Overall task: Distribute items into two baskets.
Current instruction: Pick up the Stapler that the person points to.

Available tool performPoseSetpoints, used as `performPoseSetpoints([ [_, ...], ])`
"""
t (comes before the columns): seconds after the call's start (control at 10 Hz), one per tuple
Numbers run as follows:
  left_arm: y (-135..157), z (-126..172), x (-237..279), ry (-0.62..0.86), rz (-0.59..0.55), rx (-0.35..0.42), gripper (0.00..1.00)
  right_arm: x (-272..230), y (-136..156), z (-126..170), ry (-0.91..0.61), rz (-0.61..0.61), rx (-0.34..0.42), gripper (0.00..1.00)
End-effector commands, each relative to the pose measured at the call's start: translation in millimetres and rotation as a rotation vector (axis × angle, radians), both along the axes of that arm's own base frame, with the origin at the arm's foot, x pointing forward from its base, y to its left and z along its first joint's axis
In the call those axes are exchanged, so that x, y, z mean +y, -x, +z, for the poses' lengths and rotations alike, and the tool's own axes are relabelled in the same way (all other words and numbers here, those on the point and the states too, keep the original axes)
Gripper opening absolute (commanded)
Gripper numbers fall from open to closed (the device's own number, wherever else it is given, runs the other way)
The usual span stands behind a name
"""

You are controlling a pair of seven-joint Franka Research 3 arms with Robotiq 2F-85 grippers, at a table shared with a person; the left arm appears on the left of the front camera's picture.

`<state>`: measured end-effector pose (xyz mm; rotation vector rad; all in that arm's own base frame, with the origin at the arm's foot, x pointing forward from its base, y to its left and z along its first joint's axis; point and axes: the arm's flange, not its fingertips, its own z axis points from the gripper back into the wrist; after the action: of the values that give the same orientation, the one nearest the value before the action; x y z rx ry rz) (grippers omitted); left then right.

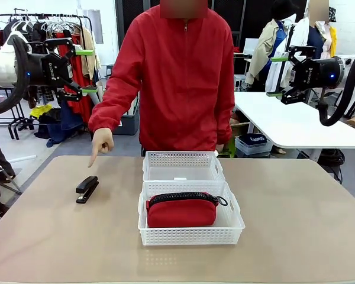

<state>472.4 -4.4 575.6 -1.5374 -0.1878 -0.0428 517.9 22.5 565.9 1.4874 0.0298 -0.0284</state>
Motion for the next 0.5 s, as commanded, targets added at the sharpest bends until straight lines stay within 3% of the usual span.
performPoseSetpoints([
  [0.0, 0.4, 1.5, -0.5, 0.0, -0.001, -0.003, 1.0, -0.6, 0.4, 3.9, -0.001, -0.011, -0.012, 1.0],
  [0.4, 0.4, 1.5, -0.5, 0.0, -0.001, -0.003, 1.0, -0.6, 0.4, 3.9, -0.001, -0.011, -0.012, 1.0],
])
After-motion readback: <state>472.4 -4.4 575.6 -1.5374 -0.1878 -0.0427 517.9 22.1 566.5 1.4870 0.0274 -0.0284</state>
